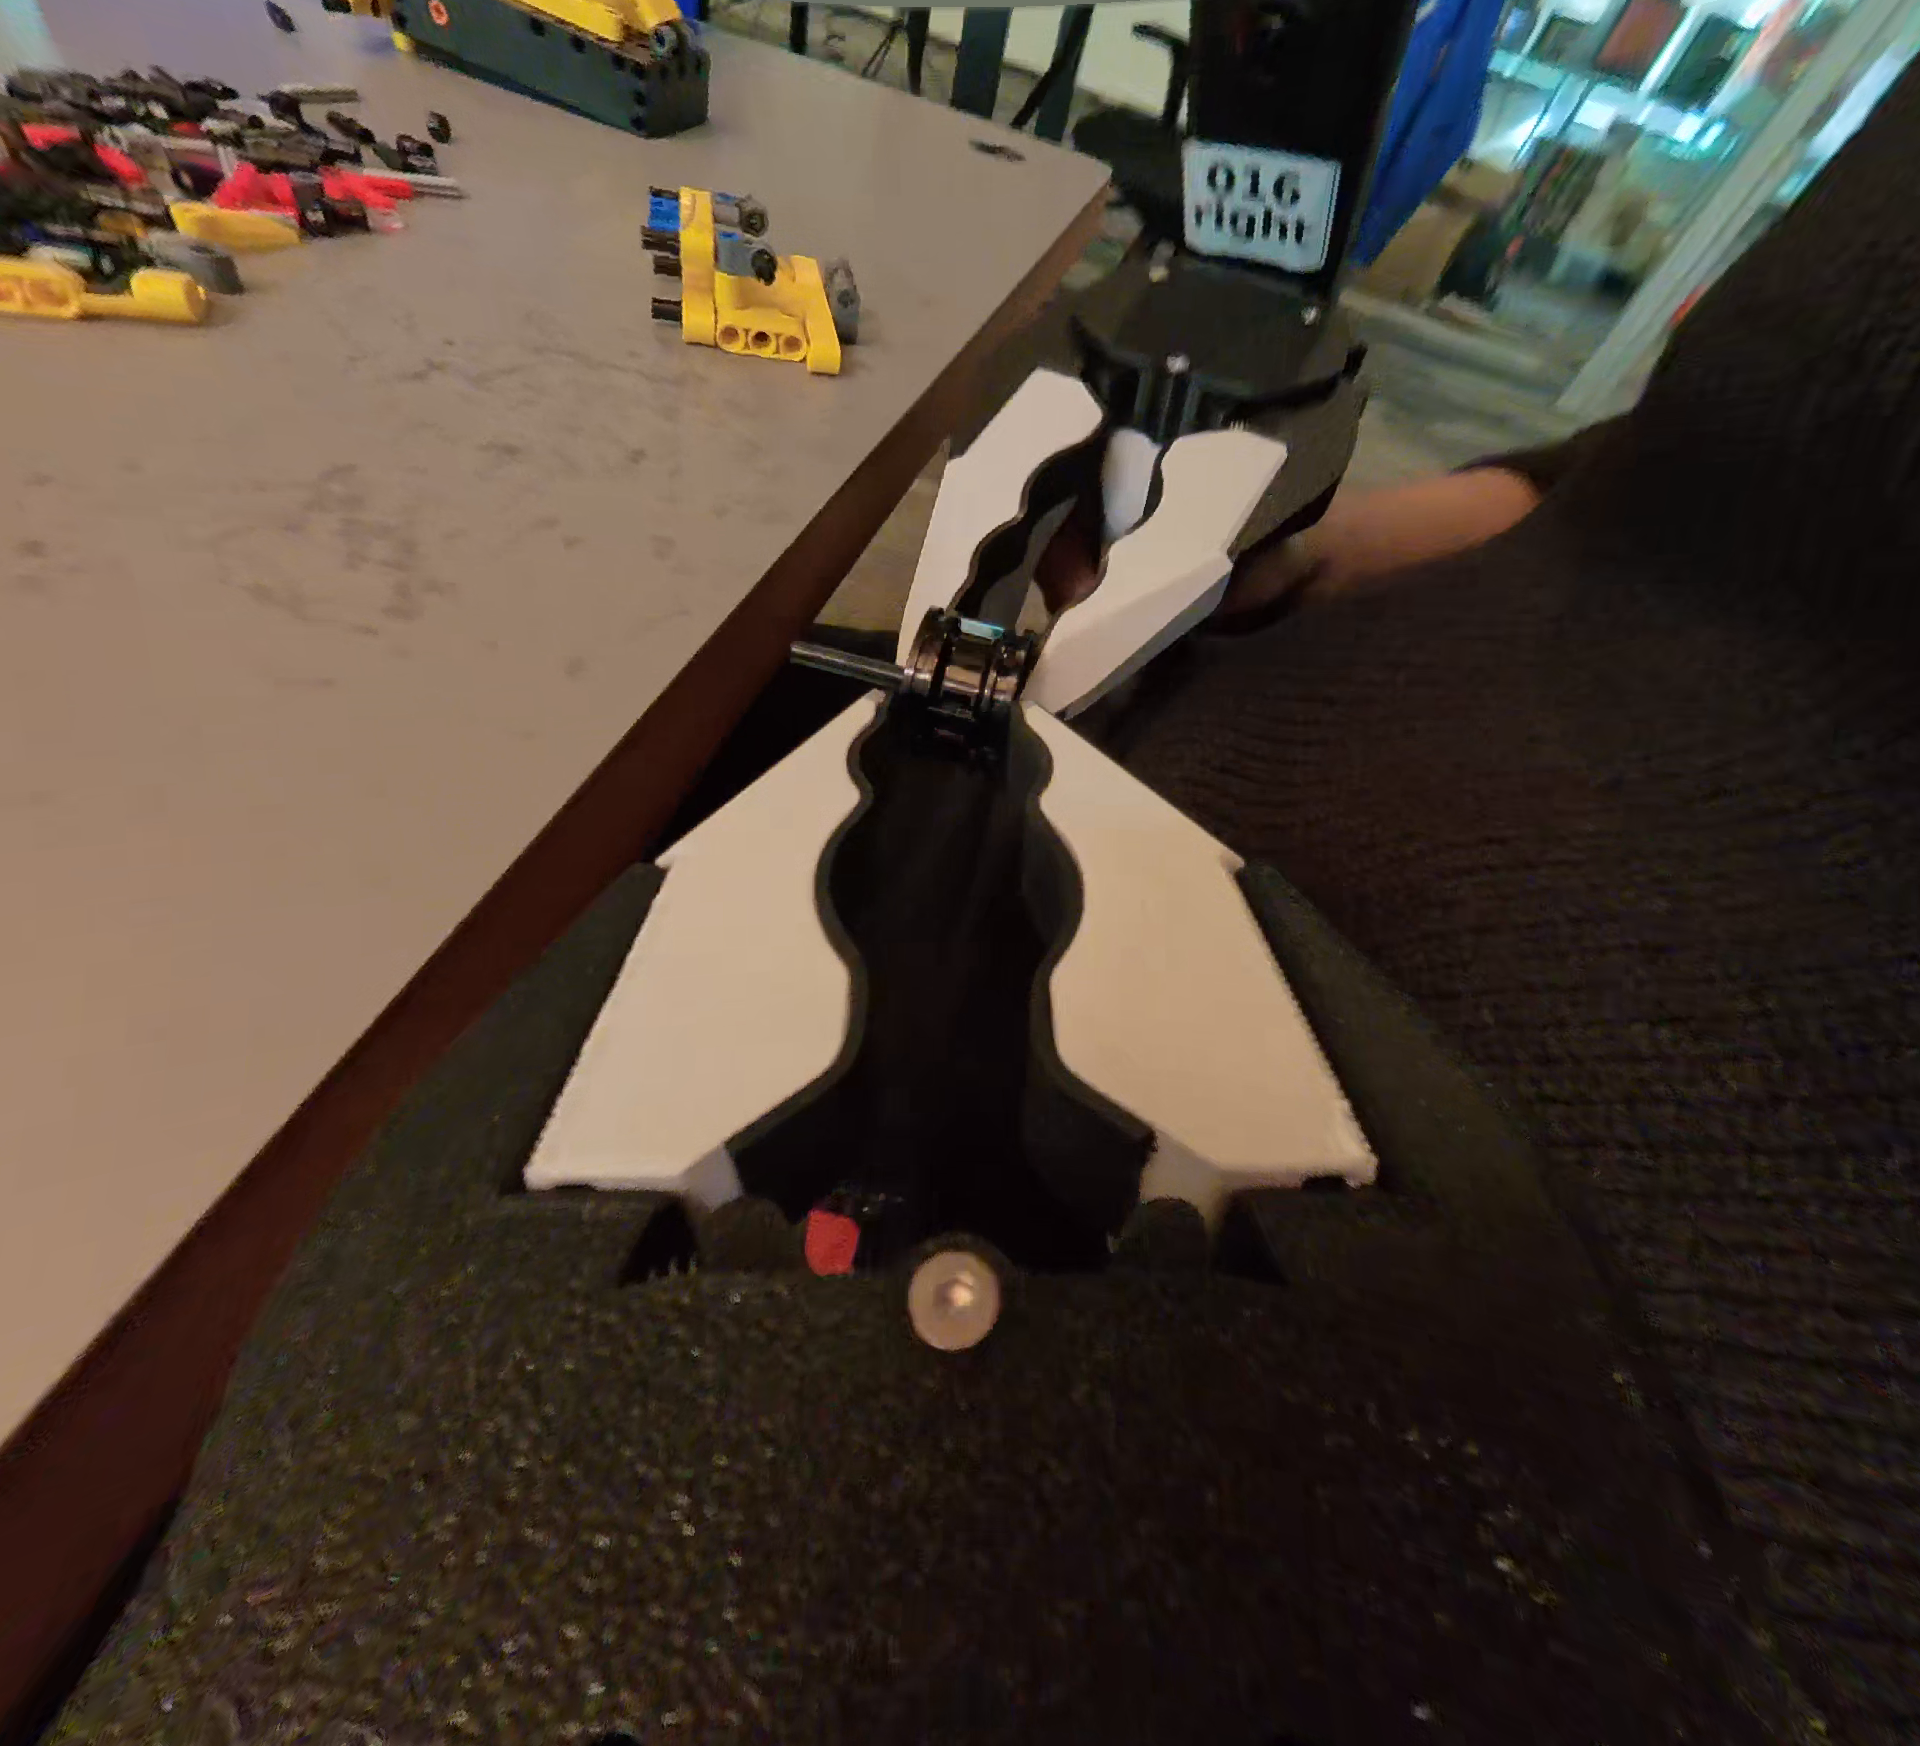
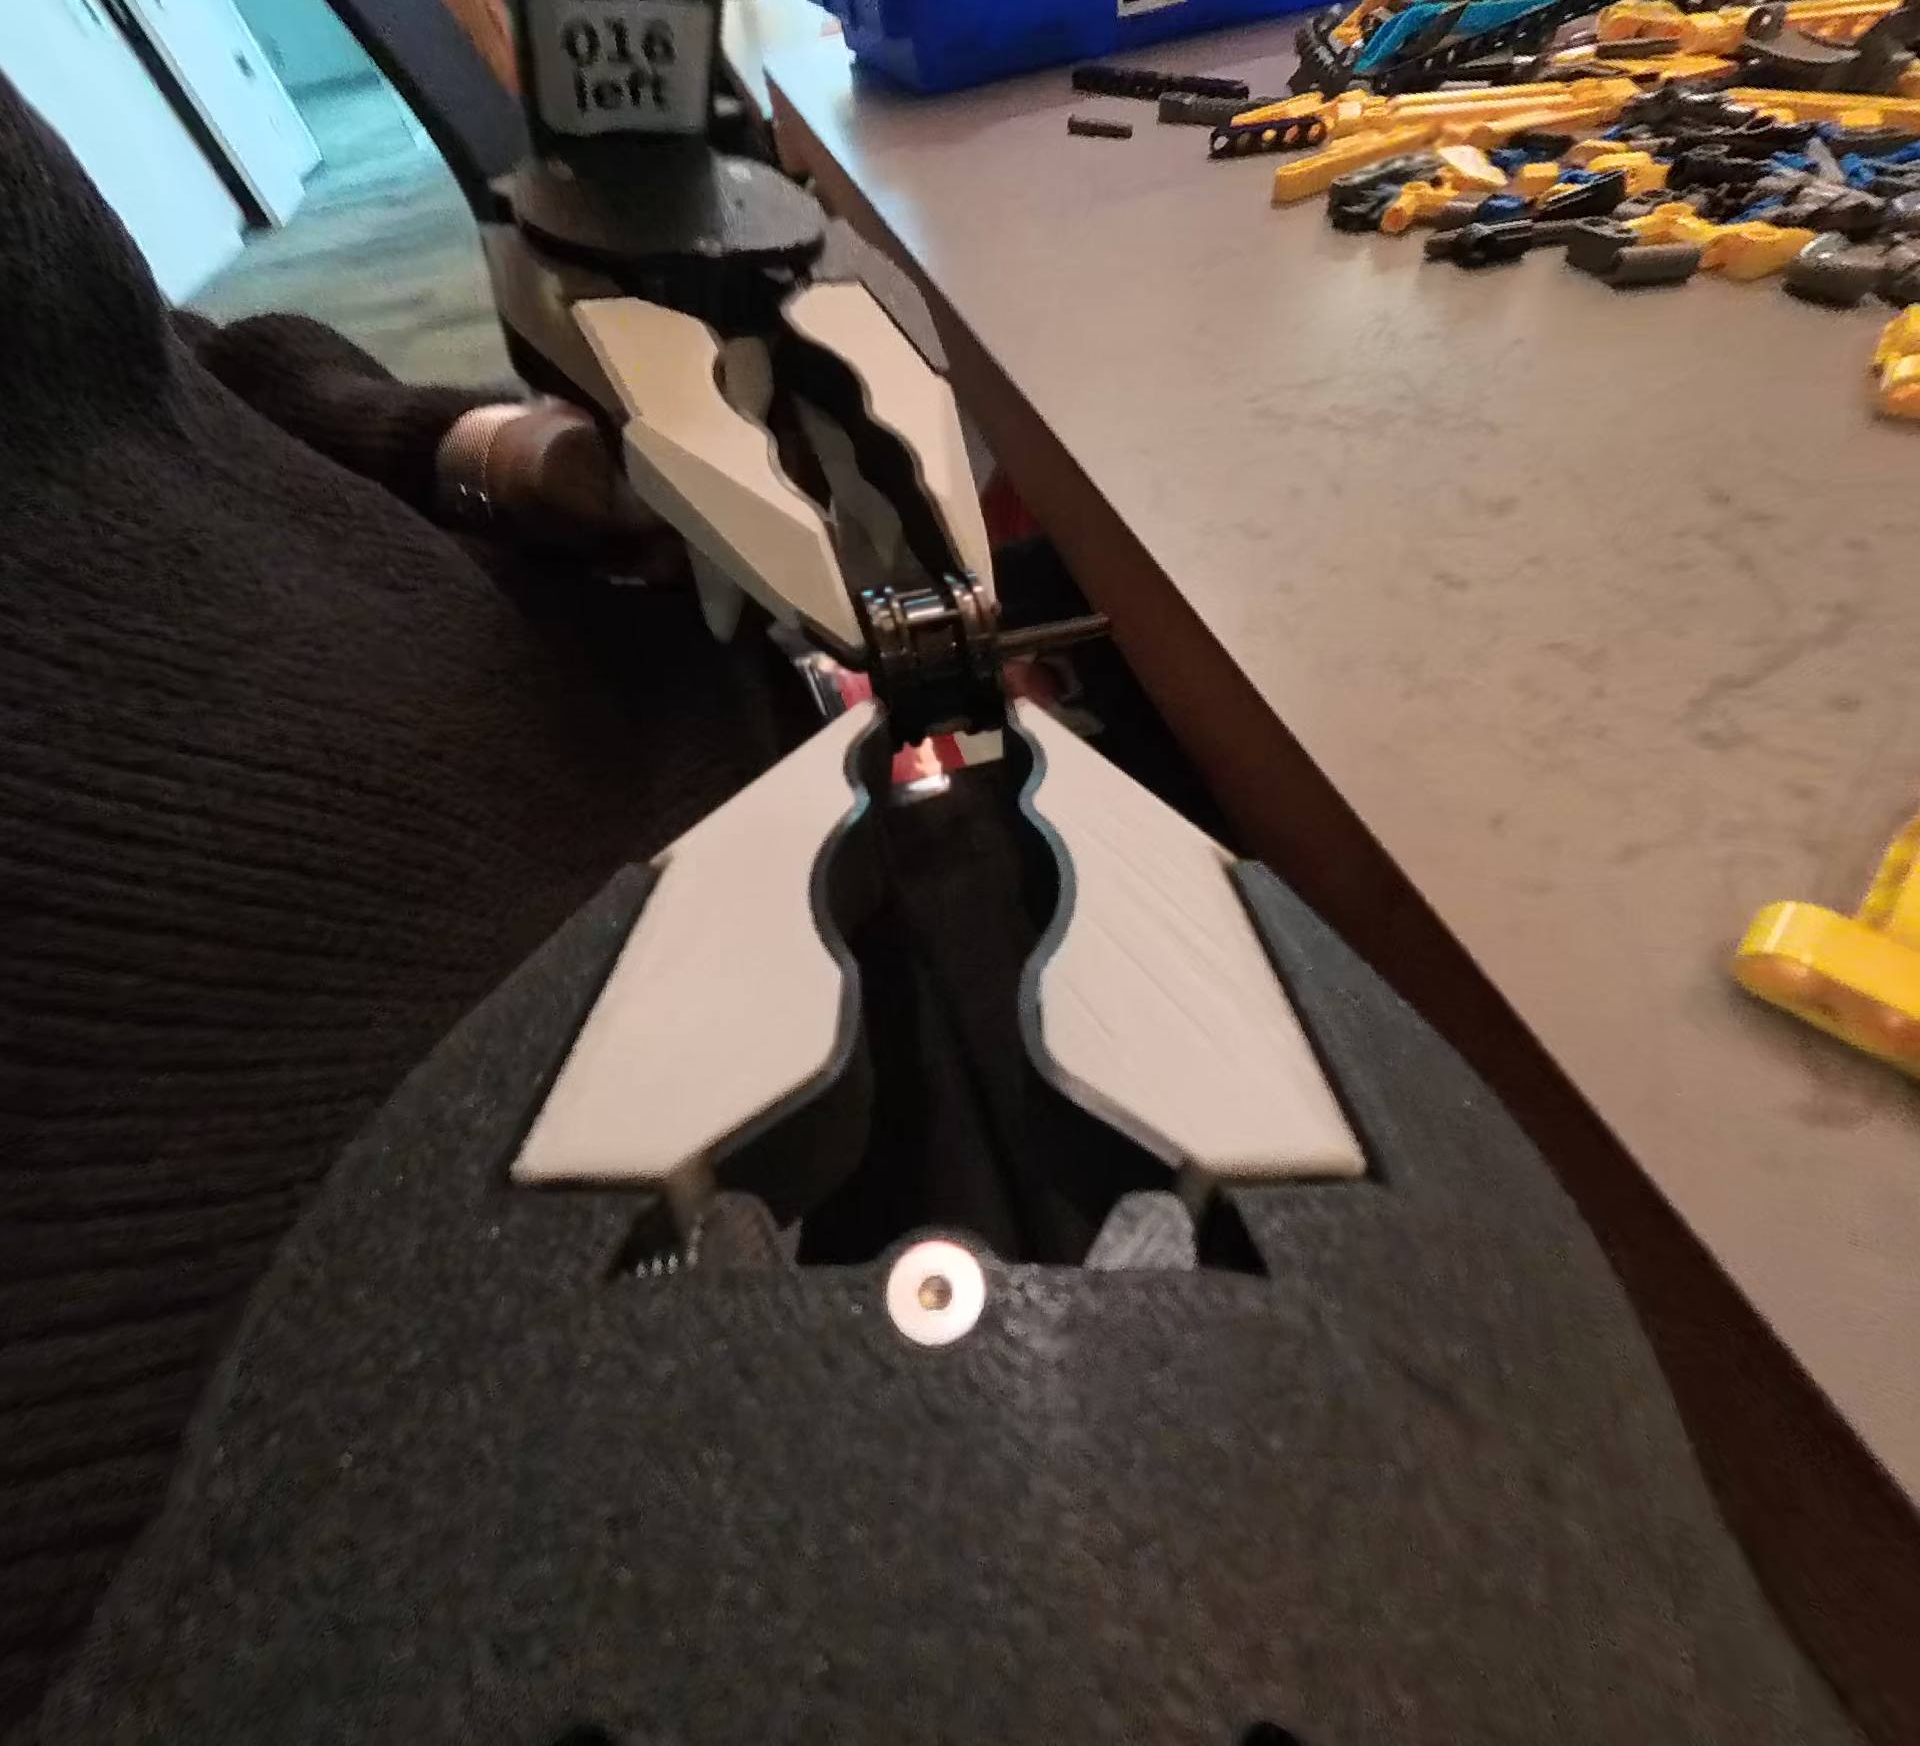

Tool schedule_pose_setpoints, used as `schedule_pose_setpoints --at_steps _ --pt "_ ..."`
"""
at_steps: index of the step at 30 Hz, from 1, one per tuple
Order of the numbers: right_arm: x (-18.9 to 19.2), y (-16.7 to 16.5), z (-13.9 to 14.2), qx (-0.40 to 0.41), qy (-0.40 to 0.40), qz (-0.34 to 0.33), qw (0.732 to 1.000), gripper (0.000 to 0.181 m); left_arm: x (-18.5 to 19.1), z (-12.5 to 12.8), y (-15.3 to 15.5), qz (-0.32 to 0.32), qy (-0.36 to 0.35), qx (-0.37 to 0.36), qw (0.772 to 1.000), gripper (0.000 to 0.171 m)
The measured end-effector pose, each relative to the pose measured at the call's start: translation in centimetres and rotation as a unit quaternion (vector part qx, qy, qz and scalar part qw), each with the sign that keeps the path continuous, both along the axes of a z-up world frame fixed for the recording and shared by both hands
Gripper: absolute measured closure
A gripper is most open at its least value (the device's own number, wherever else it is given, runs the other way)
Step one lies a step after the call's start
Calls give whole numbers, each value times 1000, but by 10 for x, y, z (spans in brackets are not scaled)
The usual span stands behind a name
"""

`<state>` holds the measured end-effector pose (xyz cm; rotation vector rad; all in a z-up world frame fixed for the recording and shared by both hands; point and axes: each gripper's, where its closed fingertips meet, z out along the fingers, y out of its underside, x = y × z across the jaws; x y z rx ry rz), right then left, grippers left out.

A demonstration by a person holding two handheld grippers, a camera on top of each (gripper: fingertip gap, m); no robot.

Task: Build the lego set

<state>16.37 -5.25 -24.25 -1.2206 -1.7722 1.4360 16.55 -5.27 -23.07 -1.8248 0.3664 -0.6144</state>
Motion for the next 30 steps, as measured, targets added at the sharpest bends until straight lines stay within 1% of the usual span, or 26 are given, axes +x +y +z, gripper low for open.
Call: schedule_pose_setpoints --at_steps 2,4,8,14,19,30 --pt "-2 1 2 -20 10 -13 1000 160 -3 1 2 2 -37 -5 999 151" --pt "-5 3 2 -27 12 -29 999 160 -6 1 5 12 -42 -2 999 151" --pt "-4 5 3 -61 12 -33 998 161 -5 2 6 20 -57 0 998 152" --pt "-4 5 1 -39 16 -31 999 161 -5 0 7 22 -40 13 999 153" --pt "-4 8 -7 34 7 -31 999 161 -3 -7 7 30 17 20 999 152" --pt "-4 8 -7 11 3 -36 999 161 -3 -7 7 9 -27 14 1000 152"
